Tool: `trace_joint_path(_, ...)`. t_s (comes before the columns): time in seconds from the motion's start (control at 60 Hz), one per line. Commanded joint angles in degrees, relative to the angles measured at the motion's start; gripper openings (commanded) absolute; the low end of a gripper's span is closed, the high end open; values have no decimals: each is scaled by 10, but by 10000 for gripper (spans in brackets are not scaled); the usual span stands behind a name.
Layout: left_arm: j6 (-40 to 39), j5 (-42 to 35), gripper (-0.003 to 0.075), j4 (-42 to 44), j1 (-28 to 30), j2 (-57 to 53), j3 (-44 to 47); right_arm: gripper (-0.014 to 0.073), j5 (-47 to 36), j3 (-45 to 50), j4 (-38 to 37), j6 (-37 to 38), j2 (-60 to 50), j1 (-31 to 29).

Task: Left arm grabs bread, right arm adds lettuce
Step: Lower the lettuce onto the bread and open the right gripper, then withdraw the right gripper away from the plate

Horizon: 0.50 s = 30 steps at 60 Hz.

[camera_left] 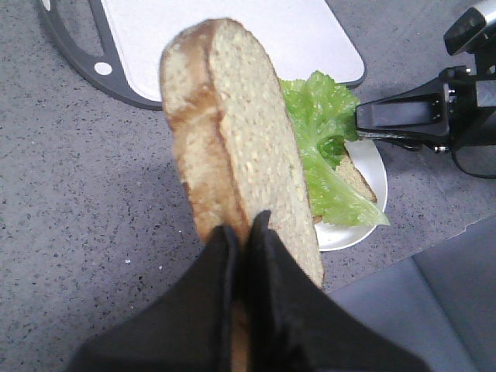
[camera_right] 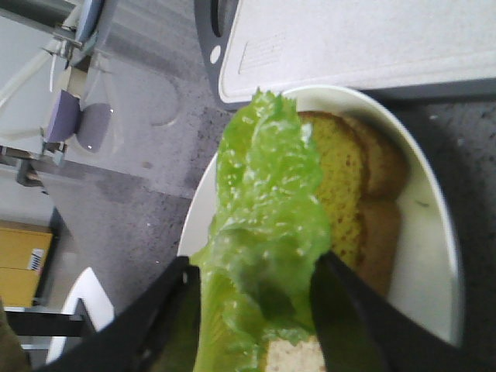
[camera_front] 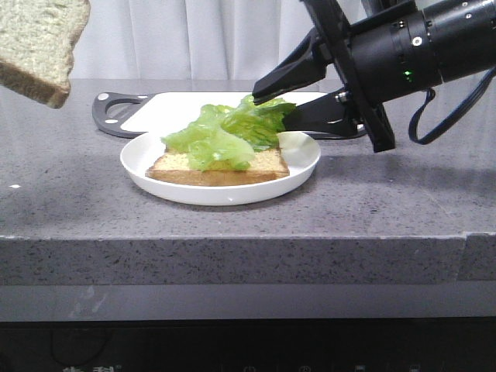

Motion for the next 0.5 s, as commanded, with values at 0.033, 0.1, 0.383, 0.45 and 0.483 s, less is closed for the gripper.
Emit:
trace_joint_path(0.033, 2, -24, -20, -31, 1, -6, -15, 376, -24, -18, -45, -3, -65, -3)
trace_joint_path(0.1, 2, -24, -20, -31, 1, -6, -15, 376, -49, -18, -98, 14, -95, -3)
trace_joint_path(0.383, 2, -24, -20, -31, 1, -6, -15, 375, -77, -18, -377, 171, -252, -3)
trace_joint_path(0.45, 2, -24, -20, -31, 1, -6, -15, 374, -57, -18, -462, 229, -292, -3)
trace_joint_path(0.483, 2, -24, -20, -31, 1, -6, -15, 372, -45, -18, -506, 260, -311, -3)
